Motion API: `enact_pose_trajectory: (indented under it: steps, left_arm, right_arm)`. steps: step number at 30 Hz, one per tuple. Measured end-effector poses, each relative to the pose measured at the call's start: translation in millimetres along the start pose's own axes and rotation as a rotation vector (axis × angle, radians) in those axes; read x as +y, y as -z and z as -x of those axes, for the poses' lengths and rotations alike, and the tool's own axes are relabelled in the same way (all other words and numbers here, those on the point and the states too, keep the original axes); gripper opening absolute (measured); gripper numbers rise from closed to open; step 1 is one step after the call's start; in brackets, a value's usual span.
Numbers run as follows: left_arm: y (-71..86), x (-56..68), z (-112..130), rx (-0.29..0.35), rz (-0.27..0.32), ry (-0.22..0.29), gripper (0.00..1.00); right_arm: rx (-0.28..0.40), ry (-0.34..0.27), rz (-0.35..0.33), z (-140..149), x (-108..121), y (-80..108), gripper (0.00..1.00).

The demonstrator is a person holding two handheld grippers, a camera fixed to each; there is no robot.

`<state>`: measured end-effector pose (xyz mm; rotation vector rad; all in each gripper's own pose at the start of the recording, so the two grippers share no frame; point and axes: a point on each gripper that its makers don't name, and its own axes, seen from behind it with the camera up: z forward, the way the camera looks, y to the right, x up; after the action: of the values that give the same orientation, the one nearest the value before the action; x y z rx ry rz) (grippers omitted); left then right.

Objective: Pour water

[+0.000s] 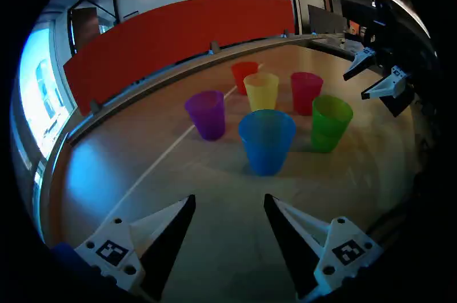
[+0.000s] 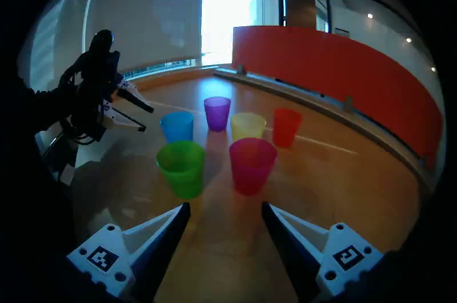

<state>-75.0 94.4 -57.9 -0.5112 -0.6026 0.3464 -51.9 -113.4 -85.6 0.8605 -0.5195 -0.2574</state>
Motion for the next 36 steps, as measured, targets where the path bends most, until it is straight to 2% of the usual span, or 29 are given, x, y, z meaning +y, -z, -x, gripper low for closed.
enact_pose_trajectory:
  steps: [6, 9, 21, 28, 36]
  left_arm:
    - [6.4, -9.2, -4.2, 0.031, -0.048, 0.057, 0.88]
    - [13.4, -19.4, -10.5, 0.061, -0.089, 0.072, 0.88]
    - [34.8, -54.7, -28.9, 0.213, -0.195, 0.228, 0.89]
    - [46.6, -70.0, -41.1, 0.286, -0.245, 0.264, 0.88]
    - [67.7, -92.3, -65.9, 0.391, -0.322, 0.289, 0.88]
  right_arm:
    - [0.046, -0.039, 0.070, -14.3, 12.9, 3.1, 0.97]
    - [0.072, -0.056, 0.099, -19.8, 18.3, 3.9, 0.97]
    - [0.196, -0.130, 0.240, -32.2, 44.4, 15.5, 0.97]
    - [0.271, -0.152, 0.324, -49.6, 66.8, 34.3, 0.96]
    - [0.361, -0.174, 0.406, -76.4, 88.6, 55.7, 0.96]
